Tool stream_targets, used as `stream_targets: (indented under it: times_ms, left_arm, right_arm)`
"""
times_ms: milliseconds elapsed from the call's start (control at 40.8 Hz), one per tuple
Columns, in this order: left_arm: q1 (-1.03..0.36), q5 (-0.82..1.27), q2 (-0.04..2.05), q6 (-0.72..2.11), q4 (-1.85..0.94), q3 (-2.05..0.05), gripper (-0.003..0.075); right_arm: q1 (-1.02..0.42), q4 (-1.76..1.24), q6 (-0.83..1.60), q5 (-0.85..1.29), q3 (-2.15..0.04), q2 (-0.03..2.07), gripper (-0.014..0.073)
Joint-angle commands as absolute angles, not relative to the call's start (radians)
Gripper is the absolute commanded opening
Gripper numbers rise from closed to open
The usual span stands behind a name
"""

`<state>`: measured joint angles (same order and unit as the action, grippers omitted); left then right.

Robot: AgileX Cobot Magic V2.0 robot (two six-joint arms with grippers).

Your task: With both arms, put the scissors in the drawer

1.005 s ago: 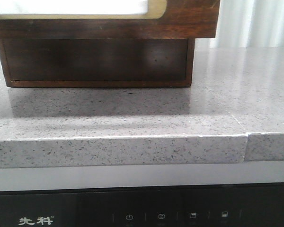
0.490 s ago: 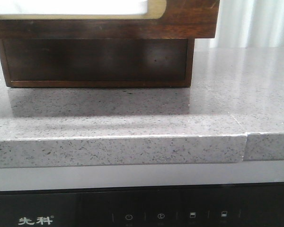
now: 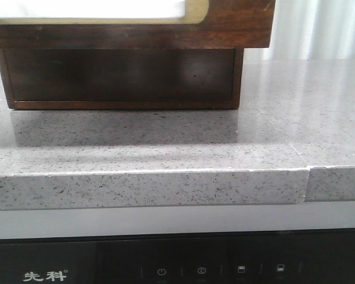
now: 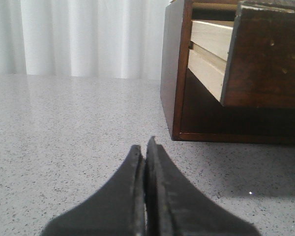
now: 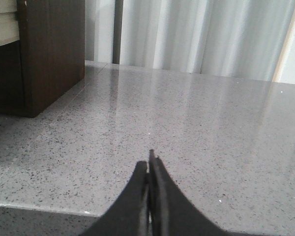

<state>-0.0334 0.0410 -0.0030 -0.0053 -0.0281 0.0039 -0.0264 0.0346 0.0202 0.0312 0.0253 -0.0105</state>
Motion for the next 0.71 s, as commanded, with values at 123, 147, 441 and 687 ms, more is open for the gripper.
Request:
stream_targets:
  times_ms: [123, 147, 441, 687]
  left_arm:
    - [-0.031, -0.047, -0.021, -0.014, -0.034, 0.029, -0.0020]
    - [-0.031, -0.047, -0.021, -0.014, -0.034, 0.029, -0.0020]
    - [-0.031, -0.047, -0.021, -0.014, -0.034, 0.029, -0.0020]
    - [-0.031, -0.047, -0.021, -0.014, -0.034, 0.029, -0.0020]
  right_arm:
    - [-0.022, 0.018, 0.008, -0.070, 0.027, -0.026, -0.0068]
    - [-0.022, 0.018, 0.008, -0.070, 0.027, -0.026, -0.0068]
    - [-0.022, -0.056, 0.008, -0.069, 0.027, -0.026, -0.0068]
    - [-0.022, -0.056, 0.008, -0.068, 0.027, -0.026, -0.0068]
